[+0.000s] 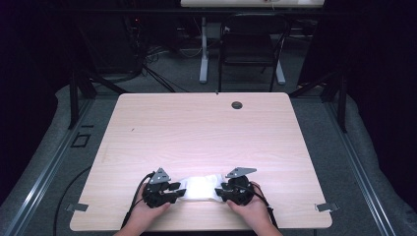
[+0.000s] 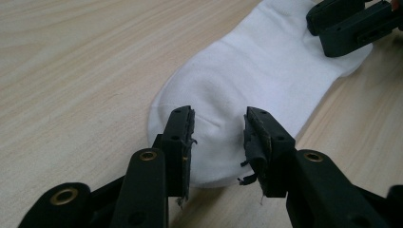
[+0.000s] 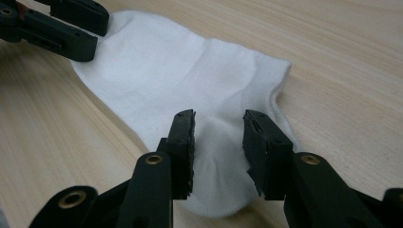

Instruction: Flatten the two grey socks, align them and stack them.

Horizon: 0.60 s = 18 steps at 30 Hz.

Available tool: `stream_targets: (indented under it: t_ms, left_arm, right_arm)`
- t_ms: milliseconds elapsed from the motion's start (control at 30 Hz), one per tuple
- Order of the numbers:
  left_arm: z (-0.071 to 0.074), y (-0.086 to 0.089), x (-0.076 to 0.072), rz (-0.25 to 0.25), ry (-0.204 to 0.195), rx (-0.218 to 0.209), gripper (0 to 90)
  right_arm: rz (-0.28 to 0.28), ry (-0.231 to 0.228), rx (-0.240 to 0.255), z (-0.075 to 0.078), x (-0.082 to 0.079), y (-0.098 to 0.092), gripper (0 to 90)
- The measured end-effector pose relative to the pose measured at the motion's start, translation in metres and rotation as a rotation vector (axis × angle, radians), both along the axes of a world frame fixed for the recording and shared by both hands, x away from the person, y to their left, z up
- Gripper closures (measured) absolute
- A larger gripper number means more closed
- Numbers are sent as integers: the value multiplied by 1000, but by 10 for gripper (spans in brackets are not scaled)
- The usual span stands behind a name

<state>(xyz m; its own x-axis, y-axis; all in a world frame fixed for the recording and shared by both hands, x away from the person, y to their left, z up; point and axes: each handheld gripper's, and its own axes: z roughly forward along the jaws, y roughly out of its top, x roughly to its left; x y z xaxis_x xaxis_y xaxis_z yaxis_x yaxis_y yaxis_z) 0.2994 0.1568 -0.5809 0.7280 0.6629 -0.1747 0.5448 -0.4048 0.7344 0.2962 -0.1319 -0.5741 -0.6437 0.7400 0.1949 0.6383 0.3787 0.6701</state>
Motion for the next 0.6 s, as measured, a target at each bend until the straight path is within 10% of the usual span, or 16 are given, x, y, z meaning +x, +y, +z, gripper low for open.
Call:
stream_targets:
  t_ms: [600]
  left_arm:
    - [7,4,2,13,-12,-51,506]
  right_arm:
    - [-29,-35,77,9,0,-8,599]
